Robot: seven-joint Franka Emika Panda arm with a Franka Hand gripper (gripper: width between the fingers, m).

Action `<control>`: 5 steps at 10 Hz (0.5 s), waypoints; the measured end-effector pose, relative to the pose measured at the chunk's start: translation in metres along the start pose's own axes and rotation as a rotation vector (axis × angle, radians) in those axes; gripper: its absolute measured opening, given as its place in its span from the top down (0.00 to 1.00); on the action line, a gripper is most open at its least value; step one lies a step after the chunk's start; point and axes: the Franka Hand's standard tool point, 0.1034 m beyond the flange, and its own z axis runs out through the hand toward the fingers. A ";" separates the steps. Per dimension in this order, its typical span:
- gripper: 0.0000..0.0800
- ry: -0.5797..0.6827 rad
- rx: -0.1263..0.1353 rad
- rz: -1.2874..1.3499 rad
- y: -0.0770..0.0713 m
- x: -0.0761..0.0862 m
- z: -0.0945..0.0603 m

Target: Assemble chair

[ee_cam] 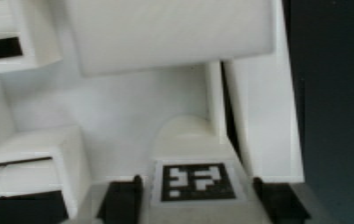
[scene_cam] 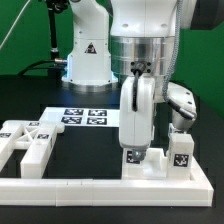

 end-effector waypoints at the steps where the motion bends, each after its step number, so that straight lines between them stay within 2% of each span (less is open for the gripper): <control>1: 0.41 0.000 0.000 0.000 0.000 0.000 0.000; 2: 0.26 0.000 0.000 -0.001 0.000 0.000 0.000; 3: 0.26 -0.013 0.010 -0.021 -0.002 -0.002 -0.008; 4: 0.20 -0.035 0.024 -0.044 -0.003 -0.001 -0.025; 5: 0.19 -0.056 0.047 -0.068 -0.007 0.003 -0.047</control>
Offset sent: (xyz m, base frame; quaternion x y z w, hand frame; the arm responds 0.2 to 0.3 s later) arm -0.0138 -0.0096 0.0498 0.0134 -0.0465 -0.0200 0.9986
